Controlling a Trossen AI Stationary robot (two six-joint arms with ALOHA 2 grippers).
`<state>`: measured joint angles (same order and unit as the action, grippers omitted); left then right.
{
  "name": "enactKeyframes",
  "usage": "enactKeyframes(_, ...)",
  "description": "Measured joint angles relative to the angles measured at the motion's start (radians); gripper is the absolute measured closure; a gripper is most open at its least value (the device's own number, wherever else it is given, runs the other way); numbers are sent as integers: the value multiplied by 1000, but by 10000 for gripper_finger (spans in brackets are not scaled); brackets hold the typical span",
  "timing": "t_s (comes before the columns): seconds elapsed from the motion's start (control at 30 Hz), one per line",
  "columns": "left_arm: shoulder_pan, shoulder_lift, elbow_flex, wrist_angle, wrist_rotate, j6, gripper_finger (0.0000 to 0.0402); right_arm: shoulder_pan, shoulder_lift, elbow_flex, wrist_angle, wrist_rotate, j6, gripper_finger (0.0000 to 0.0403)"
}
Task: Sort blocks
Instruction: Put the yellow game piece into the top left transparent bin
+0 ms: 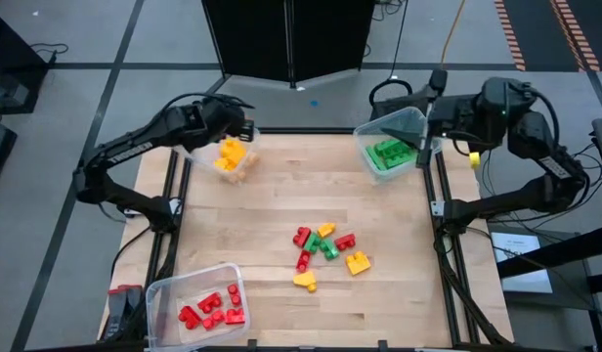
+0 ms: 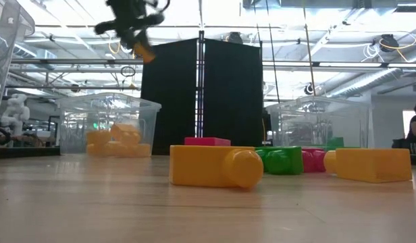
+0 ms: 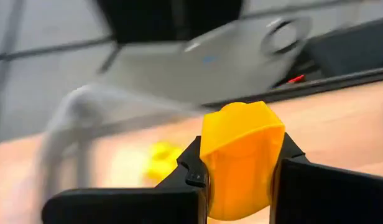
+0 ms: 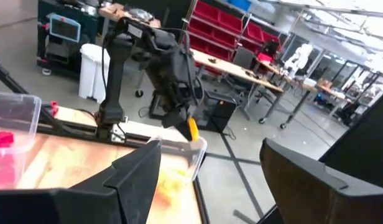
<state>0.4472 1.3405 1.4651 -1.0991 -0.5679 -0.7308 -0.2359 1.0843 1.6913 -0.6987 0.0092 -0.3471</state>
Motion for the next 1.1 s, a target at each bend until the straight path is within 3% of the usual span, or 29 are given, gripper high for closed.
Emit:
enactKeyframes(0.1,54,12,-1,-124,2,-21,380,0,-5,0,-35,0,19,136)
enactKeyframes(0.27,115,13,-1,-156,82,-6,373,0,8,0,-162,-6,12,136)
enactKeyframes(0.4,134,16,-1,-161,127,63,316,0,45,0,-302,-7,9,136)
enactKeyframes(0.57,146,17,-1,-202,93,63,231,0,96,0,-398,-15,21,136)
enactKeyframes(0.67,159,19,-1,-222,97,56,200,2,127,0,-422,-23,27,136)
enactKeyframes(0.77,158,19,-1,-228,146,63,190,3,172,0,-462,-70,36,136)
enactKeyframes(0.93,90,19,-1,-223,248,114,188,64,275,-17,-515,-245,50,136)
enactKeyframes(1.1,-13,19,-1,-208,257,137,187,175,332,-164,-401,-271,10,136)
